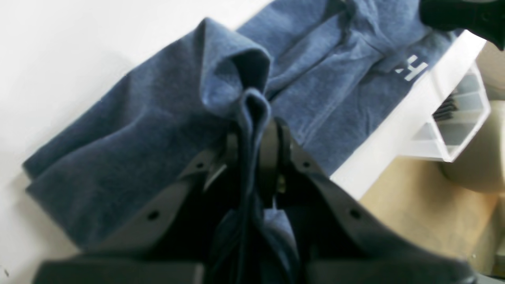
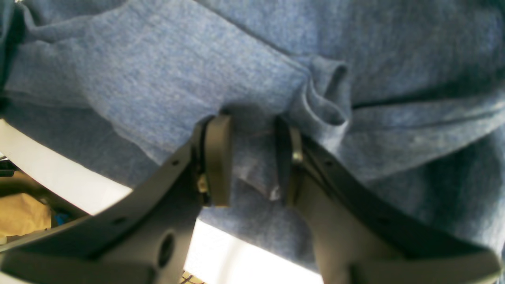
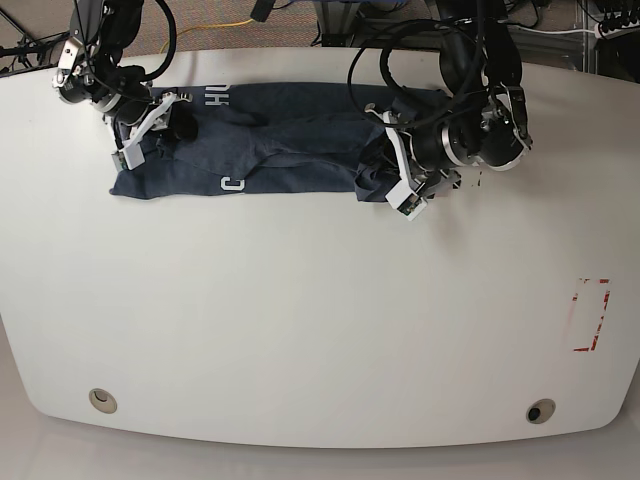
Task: Fold the T-shirt properly
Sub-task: 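Fold the strip end with the left gripper toward the right gripper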
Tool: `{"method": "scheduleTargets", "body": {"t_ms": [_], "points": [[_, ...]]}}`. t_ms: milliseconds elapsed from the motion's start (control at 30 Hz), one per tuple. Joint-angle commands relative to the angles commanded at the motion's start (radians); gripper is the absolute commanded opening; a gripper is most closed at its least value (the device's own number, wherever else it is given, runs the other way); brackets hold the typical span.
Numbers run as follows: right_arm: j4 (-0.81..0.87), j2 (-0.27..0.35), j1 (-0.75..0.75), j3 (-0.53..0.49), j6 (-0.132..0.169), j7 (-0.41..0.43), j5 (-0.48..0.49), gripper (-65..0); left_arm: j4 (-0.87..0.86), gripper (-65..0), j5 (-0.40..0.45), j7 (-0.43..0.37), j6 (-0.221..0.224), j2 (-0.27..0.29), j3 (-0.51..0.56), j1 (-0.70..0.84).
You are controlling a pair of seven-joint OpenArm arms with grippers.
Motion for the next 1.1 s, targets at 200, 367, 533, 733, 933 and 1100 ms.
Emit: {"method": "scheduleTargets", "body": {"t_ms": [200,367,533,733,933,1100], "points": [[0.000,0.000,0.000,0.000,0.000,0.000,0.000,-47.2,-0.069,-43.5,-0.009,0.000,0.008,0.002,0.017,-0.040],[0.000,0.003,0.000,0.000,0.000,0.000,0.000,-47.2,-0.068,-34.6,-0.011,0.000,0.010,0.011,0.138,-0.060],[0.000,0.005,0.015,0.000,0.000,0.000,0.000,-47.2,-0.066,-31.2,-0.100,0.000,0.008,0.006,0.201,-0.107],[0.002,0.006,0.021,0.000,0.000,0.000,0.000,-47.2,-0.006,-31.8,-0.244,0.000,0.010,-0.038,0.121,-0.112],[0.011,0.006,0.051,0.005,0.000,-0.008,0.008,-47.1,0.012,-31.8,-0.242,0.000,0.015,-0.149,0.002,-0.092],[0.083,0.008,0.075,0.009,0.000,-0.052,0.011,-46.9,0.012,-31.9,-0.244,0.000,0.010,-0.252,-0.038,-0.041]]}}
